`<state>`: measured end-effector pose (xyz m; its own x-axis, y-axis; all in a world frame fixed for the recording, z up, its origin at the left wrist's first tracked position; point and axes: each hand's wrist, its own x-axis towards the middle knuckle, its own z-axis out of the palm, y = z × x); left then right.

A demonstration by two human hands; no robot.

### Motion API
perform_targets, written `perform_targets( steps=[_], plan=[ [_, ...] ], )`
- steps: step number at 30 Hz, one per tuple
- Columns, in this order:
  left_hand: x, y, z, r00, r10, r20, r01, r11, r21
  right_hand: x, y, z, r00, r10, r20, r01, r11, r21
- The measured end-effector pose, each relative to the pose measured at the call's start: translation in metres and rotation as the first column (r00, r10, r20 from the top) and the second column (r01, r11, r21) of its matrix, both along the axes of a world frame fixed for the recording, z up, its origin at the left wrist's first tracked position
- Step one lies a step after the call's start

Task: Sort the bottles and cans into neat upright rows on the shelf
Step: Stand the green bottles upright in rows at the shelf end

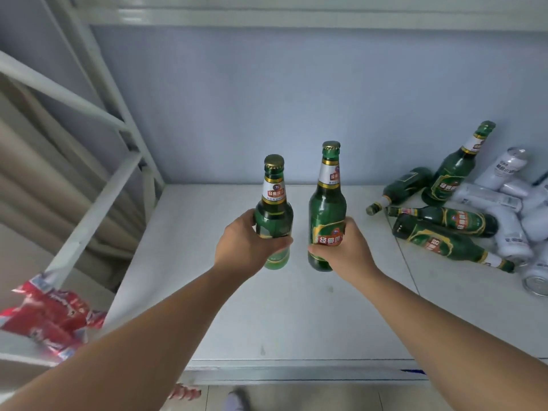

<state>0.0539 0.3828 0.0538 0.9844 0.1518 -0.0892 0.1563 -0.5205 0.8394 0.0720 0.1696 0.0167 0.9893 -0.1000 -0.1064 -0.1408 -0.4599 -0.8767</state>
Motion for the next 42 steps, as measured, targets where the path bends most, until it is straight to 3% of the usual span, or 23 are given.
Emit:
perform_targets(
  steps=[15, 42],
  plan=[
    [0.065, 0.147, -0.011, 0.991, 0.132, 0.006, -0.133, 0.991, 0.032, 0.064, 0.146, -0.012, 1.0, 0.006, 0.022, -0.006, 0.999, 0.038],
    [0.192, 0.229, -0.048, 0.948, 0.32, 0.008, -0.32, 0.947, 0.019, 0.212, 0.252, -0.056, 0.991, 0.12, 0.061, -0.124, 0.991, 0.057]
  ],
)
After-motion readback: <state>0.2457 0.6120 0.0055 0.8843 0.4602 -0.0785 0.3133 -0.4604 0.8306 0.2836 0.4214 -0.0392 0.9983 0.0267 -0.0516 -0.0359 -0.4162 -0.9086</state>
